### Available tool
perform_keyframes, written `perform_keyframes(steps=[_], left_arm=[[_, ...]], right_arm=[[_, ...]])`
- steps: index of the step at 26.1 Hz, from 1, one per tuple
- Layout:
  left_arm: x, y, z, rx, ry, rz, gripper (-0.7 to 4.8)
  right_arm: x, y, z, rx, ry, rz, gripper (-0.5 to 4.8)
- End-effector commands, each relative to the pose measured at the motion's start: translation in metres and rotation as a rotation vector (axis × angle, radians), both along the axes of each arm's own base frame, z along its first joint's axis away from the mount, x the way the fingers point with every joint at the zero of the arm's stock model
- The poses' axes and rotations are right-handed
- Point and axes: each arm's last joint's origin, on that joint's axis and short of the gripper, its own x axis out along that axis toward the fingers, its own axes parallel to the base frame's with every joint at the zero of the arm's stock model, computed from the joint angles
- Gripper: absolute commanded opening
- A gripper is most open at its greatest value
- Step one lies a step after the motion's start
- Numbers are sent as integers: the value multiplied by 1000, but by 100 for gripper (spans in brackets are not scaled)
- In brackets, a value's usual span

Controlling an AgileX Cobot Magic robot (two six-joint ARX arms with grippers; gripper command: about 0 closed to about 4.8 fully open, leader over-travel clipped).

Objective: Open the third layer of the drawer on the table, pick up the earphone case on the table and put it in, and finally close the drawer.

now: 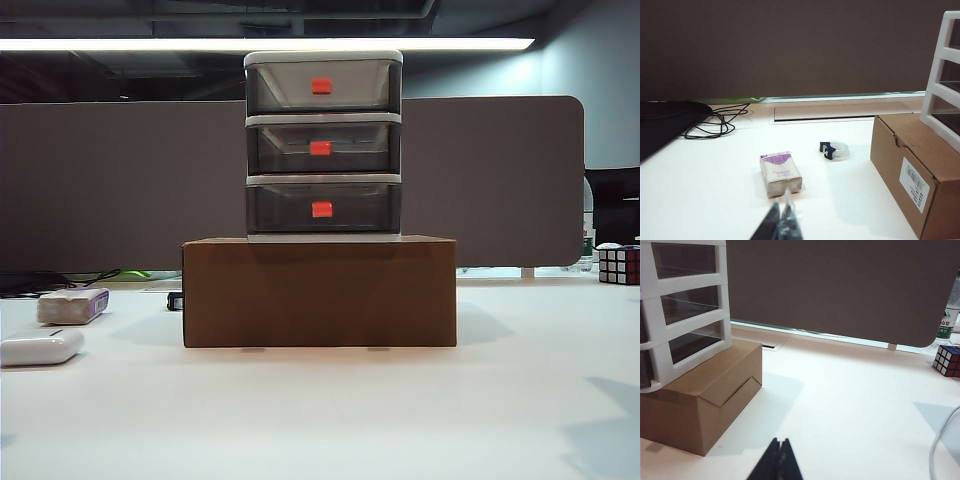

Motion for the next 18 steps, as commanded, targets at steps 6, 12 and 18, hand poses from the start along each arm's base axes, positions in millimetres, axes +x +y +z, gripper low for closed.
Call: perform_keyframes(steps=[6, 12, 18], left_arm=[[0, 0, 2, -4, -11, -7, -5], [-1, -5, 6, -120, -32, -171, -5], [-9, -16, 22, -187, -141, -561, -6]], right_arm=[[0, 0, -1, 2, -5, 1, -5], [0, 2, 1, 2, -21, 85, -5], [-5, 9, 13, 195, -79, 359, -5]])
